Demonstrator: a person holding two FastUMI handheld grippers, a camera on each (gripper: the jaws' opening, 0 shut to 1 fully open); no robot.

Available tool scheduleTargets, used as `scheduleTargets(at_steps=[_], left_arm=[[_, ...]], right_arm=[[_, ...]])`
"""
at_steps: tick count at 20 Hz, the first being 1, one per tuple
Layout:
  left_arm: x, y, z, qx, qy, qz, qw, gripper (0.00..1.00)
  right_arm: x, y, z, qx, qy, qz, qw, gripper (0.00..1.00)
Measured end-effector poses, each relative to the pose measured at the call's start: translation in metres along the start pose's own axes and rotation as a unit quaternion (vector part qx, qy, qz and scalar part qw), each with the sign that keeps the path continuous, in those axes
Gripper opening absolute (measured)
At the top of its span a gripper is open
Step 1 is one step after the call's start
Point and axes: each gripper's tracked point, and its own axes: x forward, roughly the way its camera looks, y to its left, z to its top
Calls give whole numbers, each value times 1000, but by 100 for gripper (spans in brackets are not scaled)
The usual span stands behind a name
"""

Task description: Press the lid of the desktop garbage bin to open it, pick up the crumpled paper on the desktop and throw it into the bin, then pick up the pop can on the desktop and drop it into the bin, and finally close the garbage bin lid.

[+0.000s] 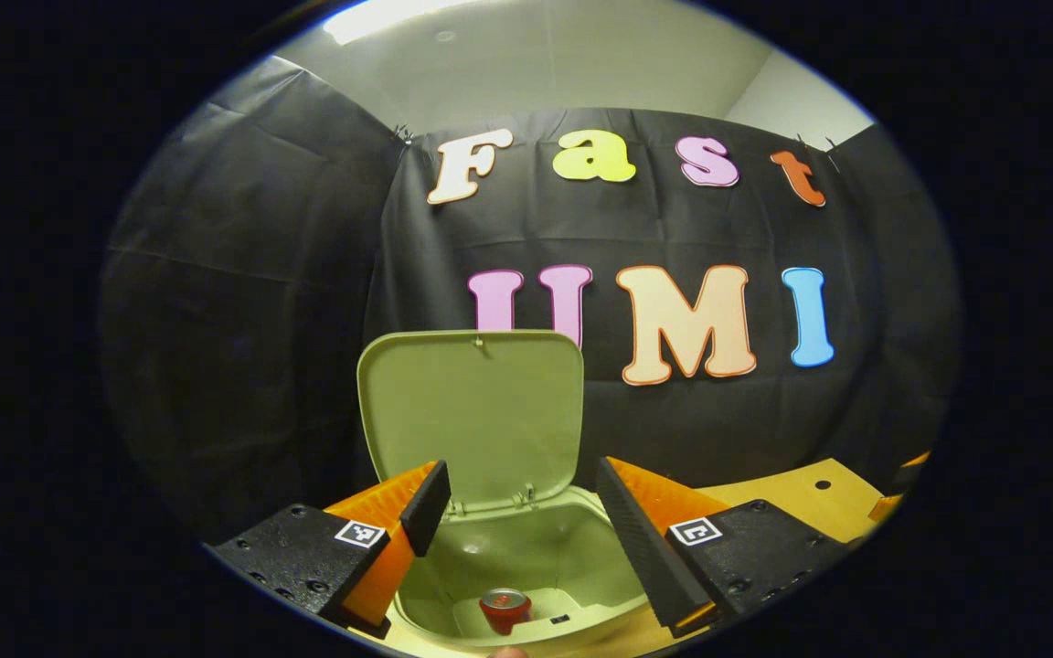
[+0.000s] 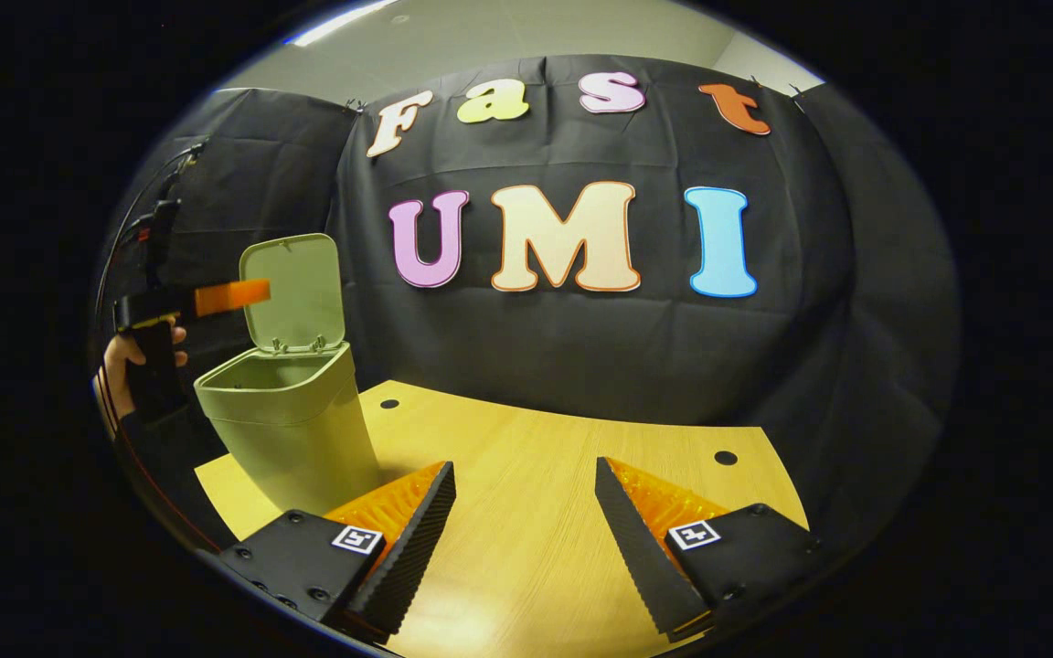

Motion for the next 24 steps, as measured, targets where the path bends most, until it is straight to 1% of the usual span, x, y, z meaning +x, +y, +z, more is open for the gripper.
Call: scheduleTargets(at_steps=[3,6,8,10,13,16,17,18,19,20,24], left_arm=[[13,13,39,2,-19,10,1000,96],[34,16,75,-3,-43,-1,999,96],[51,26,87,-7,-44,5,999,97],[69,35,91,-10,-39,15,999,96],[95,48,81,6,-15,30,999,96],[108,44,65,16,19,18,1000,96],[108,42,61,13,30,13,999,96],[110,42,67,7,24,11,1000,96],[108,41,61,4,34,7,999,96],[105,40,62,2,36,6,999,94],[84,31,58,-4,31,-2,999,92]], right_arm=[[0,-6,-1,9,-2,-12,1000,97],[-2,-15,-4,16,-5,-31,999,97],[-4,-22,-8,20,-5,-44,999,97],[-7,-28,-12,23,-4,-56,998,97],[-13,-38,-20,20,2,-75,997,97],[-16,-45,-28,21,10,-86,996,97],[-17,-46,-30,21,13,-88,996,97],[-17,-46,-32,19,14,-88,996,97],[-17,-46,-32,17,16,-88,996,97],[-16,-46,-32,16,16,-86,996,97],[-8,-38,-30,20,14,-67,997,97]])
